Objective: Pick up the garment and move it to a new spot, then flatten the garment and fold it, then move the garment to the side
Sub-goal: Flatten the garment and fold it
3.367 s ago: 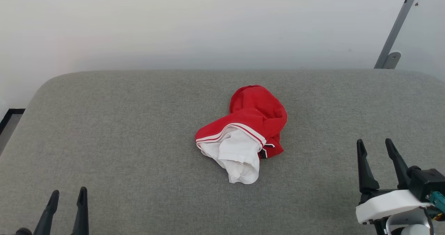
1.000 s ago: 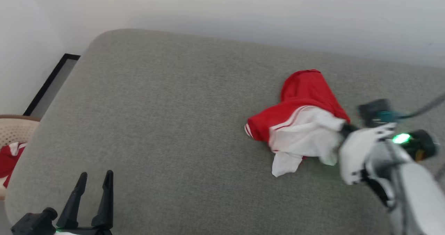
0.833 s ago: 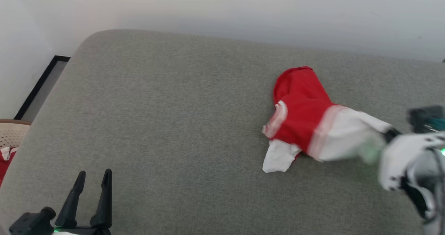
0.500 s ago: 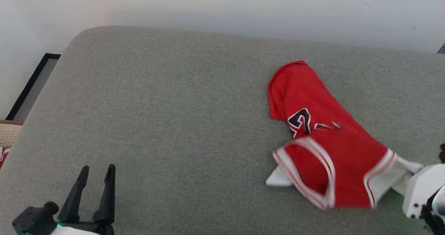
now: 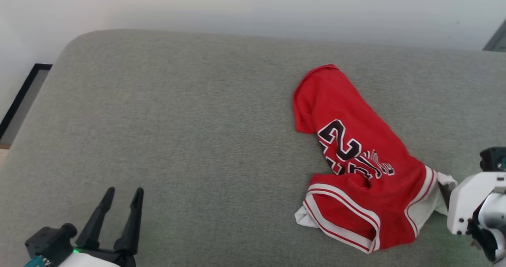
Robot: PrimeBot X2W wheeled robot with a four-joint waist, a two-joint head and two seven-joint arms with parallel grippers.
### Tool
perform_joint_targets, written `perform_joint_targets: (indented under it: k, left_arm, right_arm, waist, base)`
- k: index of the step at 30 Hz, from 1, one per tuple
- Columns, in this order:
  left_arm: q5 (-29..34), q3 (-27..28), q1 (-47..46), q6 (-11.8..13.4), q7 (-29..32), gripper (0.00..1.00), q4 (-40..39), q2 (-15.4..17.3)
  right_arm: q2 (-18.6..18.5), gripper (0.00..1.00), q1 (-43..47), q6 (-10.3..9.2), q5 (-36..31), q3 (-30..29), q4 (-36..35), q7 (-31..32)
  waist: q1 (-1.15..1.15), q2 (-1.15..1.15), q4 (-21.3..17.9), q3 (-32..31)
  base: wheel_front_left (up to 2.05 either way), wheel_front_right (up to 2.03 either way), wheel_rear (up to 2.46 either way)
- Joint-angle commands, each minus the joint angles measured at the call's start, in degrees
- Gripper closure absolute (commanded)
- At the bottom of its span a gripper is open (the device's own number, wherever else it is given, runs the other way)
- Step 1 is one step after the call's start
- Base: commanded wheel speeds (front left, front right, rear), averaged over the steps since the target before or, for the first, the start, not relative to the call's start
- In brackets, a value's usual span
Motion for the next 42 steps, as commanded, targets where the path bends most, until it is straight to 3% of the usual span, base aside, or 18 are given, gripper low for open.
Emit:
perform_joint_targets:
  k: [1, 10, 17, 27, 42]
  left_arm:
    - [-1.4, -1.3, -1.1, -0.2, -0.3, 0.0, 0.0, 1.4]
    - [-5.2, -7.2, -4.4, -0.2, 3.3, 0.0, -0.8, 7.0]
    - [-7.0, -12.0, -9.3, -0.2, 10.4, 0.0, -2.6, 9.1]
    - [-7.7, -18.5, -15.1, 0.4, 23.0, 0.0, -4.8, 8.4]
    - [-3.6, -27.9, -22.5, 4.2, 40.6, 0.0, 1.1, 5.7]
  right_arm:
    - [-0.6, 0.0, -0.4, -0.02, 1.2, 0.6, -1.8, 0.5]
    - [0.0, 0.0, 0.6, -0.02, 2.9, 1.5, -11.7, -2.3]
    - [2.4, 0.0, 0.8, -0.02, 0.8, 2.6, -18.1, -11.0]
    - [7.6, 0.0, 1.0, -0.02, -4.4, 3.8, -18.9, -27.6]
    - [10.5, 0.0, 0.1, -0.02, -2.9, 6.3, -12.9, -35.2]
  waist:
    - [0.0, 0.0, -1.1, 0.0]
    - [0.0, 0.0, -5.7, 0.3]
    - [0.0, 0.0, -10.4, 1.8]
    - [0.0, 0.0, -16.9, 5.1]
    - [0.0, 0.0, -20.4, 8.2]
  base:
    - [0.0, 0.0, 0.0]
    - [0.0, 0.0, 0.0]
    - [0.0, 0.0, 0.0]
    - [0.0, 0.0, 0.0]
    - [0.0, 0.0, 0.0]
